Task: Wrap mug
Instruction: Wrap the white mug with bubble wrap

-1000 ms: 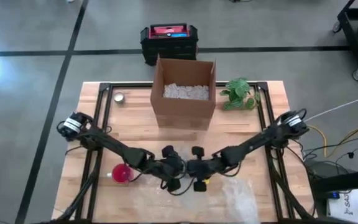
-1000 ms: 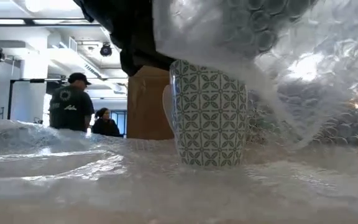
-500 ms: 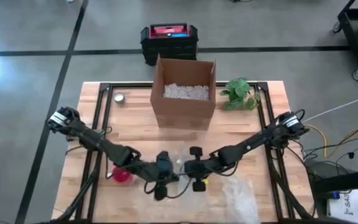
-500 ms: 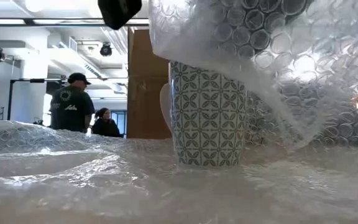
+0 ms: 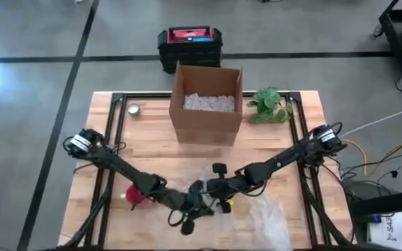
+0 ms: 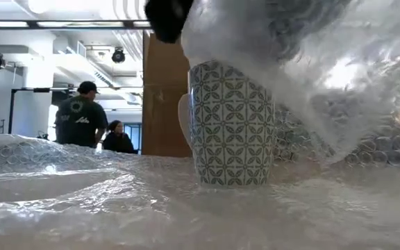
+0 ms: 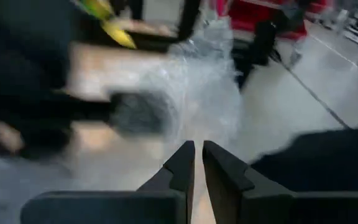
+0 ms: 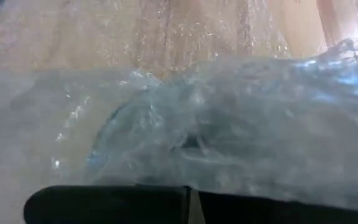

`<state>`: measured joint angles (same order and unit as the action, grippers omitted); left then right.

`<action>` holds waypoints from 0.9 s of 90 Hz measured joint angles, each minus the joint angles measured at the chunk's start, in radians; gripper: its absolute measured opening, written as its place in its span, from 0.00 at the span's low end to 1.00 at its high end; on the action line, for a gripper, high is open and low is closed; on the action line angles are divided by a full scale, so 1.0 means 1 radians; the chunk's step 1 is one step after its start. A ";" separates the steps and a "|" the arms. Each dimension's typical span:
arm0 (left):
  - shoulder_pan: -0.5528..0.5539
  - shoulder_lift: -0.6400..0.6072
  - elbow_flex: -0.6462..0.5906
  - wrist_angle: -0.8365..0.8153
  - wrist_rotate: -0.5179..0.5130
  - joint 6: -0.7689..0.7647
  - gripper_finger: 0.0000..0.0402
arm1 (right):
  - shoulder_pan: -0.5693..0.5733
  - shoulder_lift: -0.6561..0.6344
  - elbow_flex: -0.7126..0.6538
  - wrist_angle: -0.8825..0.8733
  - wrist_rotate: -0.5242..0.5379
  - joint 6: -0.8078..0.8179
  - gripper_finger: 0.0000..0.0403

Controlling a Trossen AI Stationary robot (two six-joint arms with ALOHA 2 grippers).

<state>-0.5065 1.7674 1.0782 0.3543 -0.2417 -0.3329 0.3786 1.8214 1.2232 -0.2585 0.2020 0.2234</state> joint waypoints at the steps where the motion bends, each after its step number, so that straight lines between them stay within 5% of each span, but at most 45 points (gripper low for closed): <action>1: 0.004 -0.001 0.000 -0.011 -0.006 0.000 0.05 | 0.000 0.000 0.000 -0.001 0.000 0.000 0.00; 25: 0.081 0.001 0.000 -0.275 -0.088 -0.130 0.05 | 0.000 -0.011 -0.002 -0.011 0.006 0.001 0.00; 60: 0.093 0.004 -0.002 -0.291 -0.154 -0.196 0.05 | 0.008 -0.120 0.156 -0.354 -0.007 0.002 0.00; 81: 0.093 0.004 -0.002 -0.292 -0.164 -0.205 0.05 | 0.044 -0.102 0.162 -0.284 -0.008 -0.034 0.00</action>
<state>-0.4133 1.7714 1.0767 0.0625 -0.4053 -0.5377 0.4227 1.7191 1.3851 -0.5422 0.1944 0.1890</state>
